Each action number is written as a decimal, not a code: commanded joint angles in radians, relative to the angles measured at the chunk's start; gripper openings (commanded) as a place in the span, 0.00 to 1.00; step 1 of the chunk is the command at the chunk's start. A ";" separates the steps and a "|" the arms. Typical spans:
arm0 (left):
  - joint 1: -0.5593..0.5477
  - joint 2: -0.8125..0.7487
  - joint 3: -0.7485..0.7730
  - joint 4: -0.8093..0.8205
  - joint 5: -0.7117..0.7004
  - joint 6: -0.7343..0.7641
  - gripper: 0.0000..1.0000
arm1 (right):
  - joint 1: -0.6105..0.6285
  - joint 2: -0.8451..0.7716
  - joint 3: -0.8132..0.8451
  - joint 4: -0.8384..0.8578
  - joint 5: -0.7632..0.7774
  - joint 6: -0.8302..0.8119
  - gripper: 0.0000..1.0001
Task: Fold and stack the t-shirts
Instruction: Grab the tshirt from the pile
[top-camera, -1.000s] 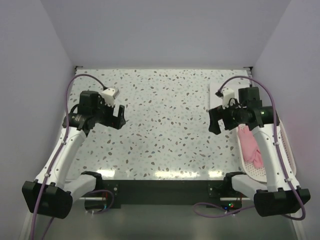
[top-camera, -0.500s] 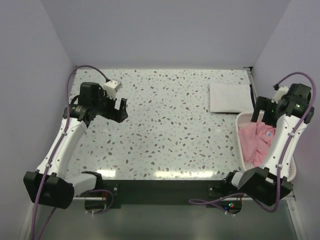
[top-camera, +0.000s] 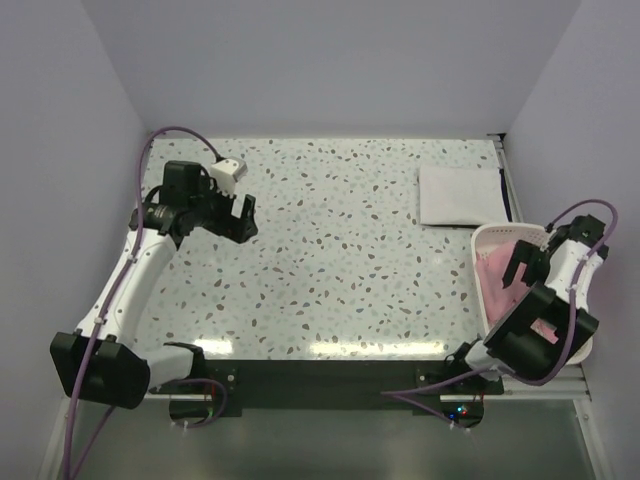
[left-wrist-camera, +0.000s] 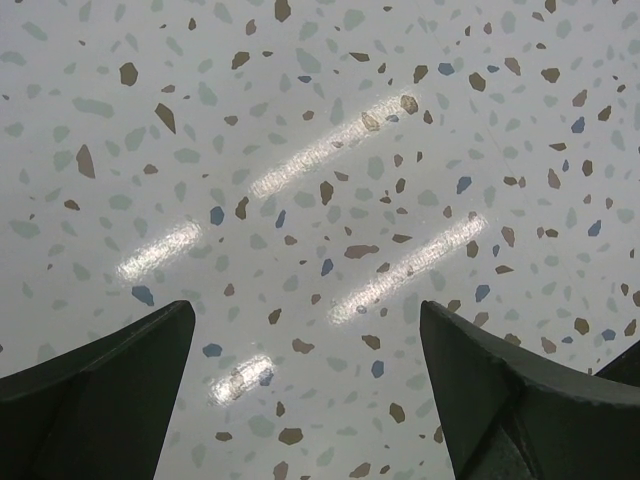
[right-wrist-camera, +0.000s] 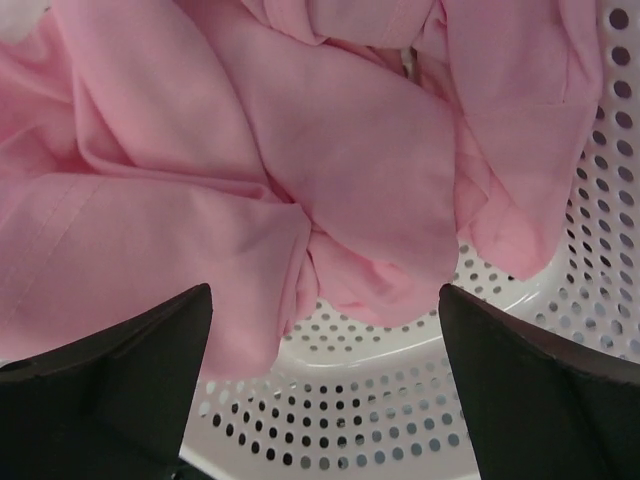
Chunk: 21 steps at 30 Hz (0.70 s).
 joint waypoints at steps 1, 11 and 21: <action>0.003 0.017 0.048 -0.007 0.002 0.030 1.00 | -0.005 0.050 -0.053 0.201 0.042 -0.002 0.99; 0.003 0.042 0.046 0.005 -0.003 0.036 1.00 | -0.006 0.301 0.015 0.171 -0.004 -0.042 0.95; 0.003 0.033 0.046 0.025 0.013 0.031 1.00 | -0.008 0.251 0.225 -0.175 -0.225 -0.221 0.00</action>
